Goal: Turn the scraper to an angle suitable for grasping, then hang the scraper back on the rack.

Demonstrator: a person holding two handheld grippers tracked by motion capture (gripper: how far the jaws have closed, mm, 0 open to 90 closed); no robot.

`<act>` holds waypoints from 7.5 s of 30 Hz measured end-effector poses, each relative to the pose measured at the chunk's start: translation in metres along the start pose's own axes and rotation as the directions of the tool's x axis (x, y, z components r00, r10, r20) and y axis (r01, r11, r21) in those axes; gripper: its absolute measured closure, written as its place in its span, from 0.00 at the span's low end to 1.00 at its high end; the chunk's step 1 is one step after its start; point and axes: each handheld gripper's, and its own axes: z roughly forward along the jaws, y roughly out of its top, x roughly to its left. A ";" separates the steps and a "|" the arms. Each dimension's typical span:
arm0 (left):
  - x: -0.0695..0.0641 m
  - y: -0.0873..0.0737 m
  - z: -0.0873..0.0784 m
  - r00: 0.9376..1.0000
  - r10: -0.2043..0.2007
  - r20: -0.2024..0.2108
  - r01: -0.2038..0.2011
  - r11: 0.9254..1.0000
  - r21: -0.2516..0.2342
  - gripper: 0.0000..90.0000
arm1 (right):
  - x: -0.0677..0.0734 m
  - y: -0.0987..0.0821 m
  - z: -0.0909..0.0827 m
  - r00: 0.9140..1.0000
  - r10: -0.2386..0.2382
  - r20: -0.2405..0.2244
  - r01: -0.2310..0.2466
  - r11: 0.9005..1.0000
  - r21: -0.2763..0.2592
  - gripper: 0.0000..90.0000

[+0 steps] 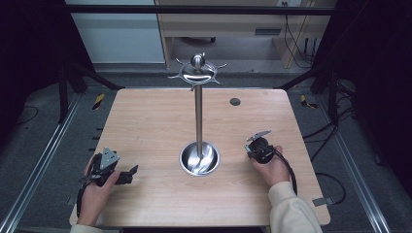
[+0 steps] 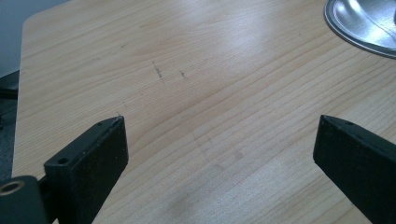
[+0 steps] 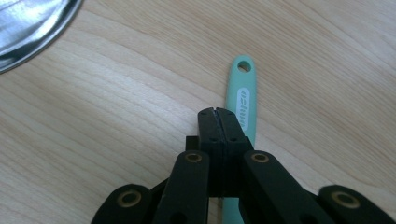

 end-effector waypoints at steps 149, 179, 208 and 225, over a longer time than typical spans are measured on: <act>-0.001 -0.004 -0.002 1.000 -0.004 -0.004 0.004 1.000 0.013 0.03 | -0.002 0.086 -0.172 0.998 -0.028 -0.049 0.013 0.958 -0.286 0.83; -0.001 -0.003 -0.002 1.000 -0.003 -0.009 0.003 1.000 0.008 0.03 | 0.020 0.090 -0.217 0.989 -0.090 -0.121 0.019 0.871 -0.490 0.82; -0.001 -0.003 -0.003 1.000 -0.001 -0.012 0.001 1.000 0.008 0.03 | 0.055 0.101 -0.253 0.977 -0.176 -0.122 0.066 0.791 -0.608 0.83; 0.000 -0.004 -0.003 1.000 -0.004 -0.015 0.004 1.000 0.007 0.03 | 0.064 0.106 -0.266 0.973 -0.199 -0.117 0.079 0.763 -0.642 0.82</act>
